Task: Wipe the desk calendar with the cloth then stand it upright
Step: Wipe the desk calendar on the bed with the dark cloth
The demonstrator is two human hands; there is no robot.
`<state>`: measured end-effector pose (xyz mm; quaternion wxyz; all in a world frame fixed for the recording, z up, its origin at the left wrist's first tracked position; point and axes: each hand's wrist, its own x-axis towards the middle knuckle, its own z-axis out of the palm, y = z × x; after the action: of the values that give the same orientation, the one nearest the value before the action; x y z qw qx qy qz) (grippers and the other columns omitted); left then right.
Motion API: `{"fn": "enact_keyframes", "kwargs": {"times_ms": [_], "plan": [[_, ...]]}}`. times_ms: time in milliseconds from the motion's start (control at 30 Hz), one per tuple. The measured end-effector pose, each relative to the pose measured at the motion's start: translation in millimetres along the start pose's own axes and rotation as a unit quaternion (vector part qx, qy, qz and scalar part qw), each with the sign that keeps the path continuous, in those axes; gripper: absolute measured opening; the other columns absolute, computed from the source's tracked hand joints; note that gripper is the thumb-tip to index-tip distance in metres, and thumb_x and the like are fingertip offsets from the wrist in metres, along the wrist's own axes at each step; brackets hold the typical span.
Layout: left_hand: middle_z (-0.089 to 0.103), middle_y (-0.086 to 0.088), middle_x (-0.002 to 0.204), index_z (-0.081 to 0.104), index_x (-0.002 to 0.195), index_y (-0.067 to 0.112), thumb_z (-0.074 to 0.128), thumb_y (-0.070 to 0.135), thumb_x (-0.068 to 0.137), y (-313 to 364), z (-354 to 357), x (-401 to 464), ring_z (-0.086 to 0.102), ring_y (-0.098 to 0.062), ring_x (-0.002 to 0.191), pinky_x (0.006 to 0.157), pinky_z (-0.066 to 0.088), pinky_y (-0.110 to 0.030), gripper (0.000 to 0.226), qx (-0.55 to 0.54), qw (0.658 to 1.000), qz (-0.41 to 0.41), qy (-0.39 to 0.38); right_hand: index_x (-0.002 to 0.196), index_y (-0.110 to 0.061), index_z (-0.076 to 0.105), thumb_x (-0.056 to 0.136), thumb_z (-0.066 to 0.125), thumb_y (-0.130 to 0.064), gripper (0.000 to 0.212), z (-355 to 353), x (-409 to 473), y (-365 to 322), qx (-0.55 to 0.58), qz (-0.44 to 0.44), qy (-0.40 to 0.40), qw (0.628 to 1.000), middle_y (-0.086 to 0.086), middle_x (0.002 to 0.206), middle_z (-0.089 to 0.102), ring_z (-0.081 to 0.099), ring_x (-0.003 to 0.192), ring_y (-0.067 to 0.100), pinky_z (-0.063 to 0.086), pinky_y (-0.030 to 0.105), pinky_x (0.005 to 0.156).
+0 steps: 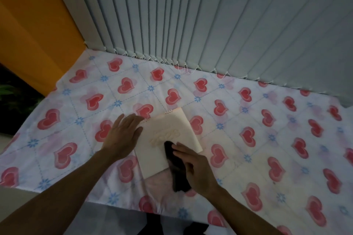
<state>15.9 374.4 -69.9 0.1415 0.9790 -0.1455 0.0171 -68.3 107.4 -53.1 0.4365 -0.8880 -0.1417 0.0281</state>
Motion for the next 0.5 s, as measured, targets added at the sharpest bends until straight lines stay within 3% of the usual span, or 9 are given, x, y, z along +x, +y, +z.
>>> {"fn": "enact_keyframes", "kwargs": {"times_ms": [133,200,333,500], "plan": [[0.056,-0.008,0.132,0.049,0.131,0.015,0.027,0.04,0.097,40.3,4.6,8.7,0.048,-0.025,0.124,0.114,0.025,-0.044,0.047,-0.055,0.998,0.014,0.018,0.113,0.002,0.068,0.084,0.051,0.027,0.041,-34.2,-5.1,14.7,0.05,0.038,0.082,0.995,0.007,0.13,0.06,0.053,0.124,0.016,0.036,0.019,0.107],[0.055,-0.008,0.136,0.048,0.134,0.014,0.027,0.041,0.098,69.3,9.7,14.8,0.045,-0.024,0.129,0.114,0.024,-0.041,0.049,-0.083,0.996,0.032,0.024,0.11,0.004,0.069,0.084,0.051,0.028,0.039,-53.9,-12.5,22.9,0.094,0.073,0.136,0.984,0.01,0.128,0.06,0.056,0.119,0.014,0.036,0.015,0.105],[0.051,-0.004,0.141,0.043,0.139,0.018,0.026,0.043,0.099,137.4,22.6,35.1,0.04,-0.019,0.135,0.116,0.021,-0.038,0.049,-0.125,0.989,0.076,0.008,0.115,-0.008,0.068,0.09,0.049,0.02,0.042,-97.4,-36.4,44.2,0.105,0.126,0.186,0.969,-0.005,0.128,0.06,0.053,0.12,-0.003,0.035,0.017,0.106],[0.049,-0.007,0.143,0.043,0.14,0.015,0.027,0.044,0.099,219.3,32.9,60.1,0.037,-0.02,0.136,0.117,0.018,-0.038,0.053,-0.151,0.98,0.127,-0.01,0.118,-0.017,0.067,0.093,0.05,0.014,0.043,-152.2,-66.6,77.6,0.115,0.176,0.26,0.942,-0.01,0.128,0.061,0.053,0.119,-0.003,0.037,0.015,0.104]]}}
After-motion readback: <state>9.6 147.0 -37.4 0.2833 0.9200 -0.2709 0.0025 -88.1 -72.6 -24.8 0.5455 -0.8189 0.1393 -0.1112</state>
